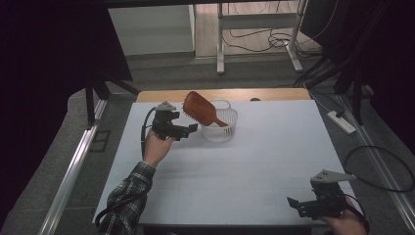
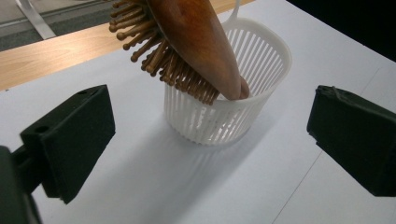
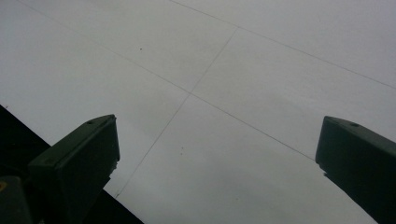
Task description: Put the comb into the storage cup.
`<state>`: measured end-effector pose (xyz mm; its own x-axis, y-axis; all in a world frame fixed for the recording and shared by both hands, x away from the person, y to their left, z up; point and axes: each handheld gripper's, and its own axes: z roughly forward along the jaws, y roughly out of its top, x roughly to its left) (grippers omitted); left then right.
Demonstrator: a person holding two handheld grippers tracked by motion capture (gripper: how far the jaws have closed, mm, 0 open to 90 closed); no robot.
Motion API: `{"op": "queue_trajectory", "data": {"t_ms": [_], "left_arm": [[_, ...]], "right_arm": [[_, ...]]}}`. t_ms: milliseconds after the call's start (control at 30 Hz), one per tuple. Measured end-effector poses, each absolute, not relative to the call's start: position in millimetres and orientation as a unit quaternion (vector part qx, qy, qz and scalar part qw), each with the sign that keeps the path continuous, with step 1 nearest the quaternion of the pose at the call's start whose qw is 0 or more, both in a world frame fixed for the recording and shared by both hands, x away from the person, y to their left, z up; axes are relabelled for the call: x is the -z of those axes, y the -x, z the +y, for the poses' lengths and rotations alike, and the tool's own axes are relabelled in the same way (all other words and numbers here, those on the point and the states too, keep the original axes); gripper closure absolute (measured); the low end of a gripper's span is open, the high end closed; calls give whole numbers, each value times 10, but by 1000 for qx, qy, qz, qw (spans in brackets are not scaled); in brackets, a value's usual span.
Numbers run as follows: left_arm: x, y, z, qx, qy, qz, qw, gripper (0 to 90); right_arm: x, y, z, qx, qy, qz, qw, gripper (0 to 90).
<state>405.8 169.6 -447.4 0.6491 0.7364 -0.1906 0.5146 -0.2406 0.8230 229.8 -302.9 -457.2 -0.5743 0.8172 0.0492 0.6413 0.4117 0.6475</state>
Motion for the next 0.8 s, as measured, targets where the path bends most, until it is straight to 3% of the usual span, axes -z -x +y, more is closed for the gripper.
{"op": "queue_trajectory", "data": {"t_ms": [800], "left_arm": [[4579, -3863, 1804, -125, -781, 384, 477, 18]], "right_arm": [[4569, -2289, -3027, -318, -437, 830, 140, 0]]}}
